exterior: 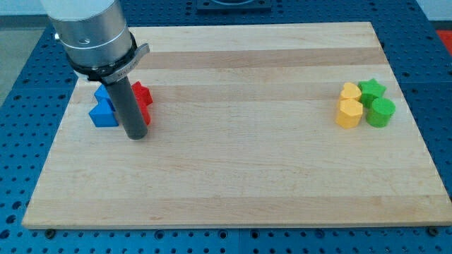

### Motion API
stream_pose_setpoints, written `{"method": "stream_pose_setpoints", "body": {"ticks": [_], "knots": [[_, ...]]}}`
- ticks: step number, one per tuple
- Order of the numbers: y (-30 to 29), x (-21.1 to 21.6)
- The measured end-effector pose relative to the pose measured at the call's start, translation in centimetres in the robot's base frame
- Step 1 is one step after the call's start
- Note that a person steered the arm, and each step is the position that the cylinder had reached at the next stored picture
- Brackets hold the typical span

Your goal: Slide the green circle and hexagon to the left

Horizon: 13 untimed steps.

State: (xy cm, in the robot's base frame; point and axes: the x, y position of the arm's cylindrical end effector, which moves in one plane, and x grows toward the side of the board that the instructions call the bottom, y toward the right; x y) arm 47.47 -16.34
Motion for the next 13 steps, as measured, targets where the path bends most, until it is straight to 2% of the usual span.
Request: {"method": "stream_pose_setpoints", "body": {"ticks": [1, 2, 3, 7, 9, 11, 13], "knots": [[0.0, 0.1], [1.0, 2.2], [5.6, 4.9], [30.0, 4.9], [40.3, 4.7], [45.0, 1.8], [46.0, -1.7]]}}
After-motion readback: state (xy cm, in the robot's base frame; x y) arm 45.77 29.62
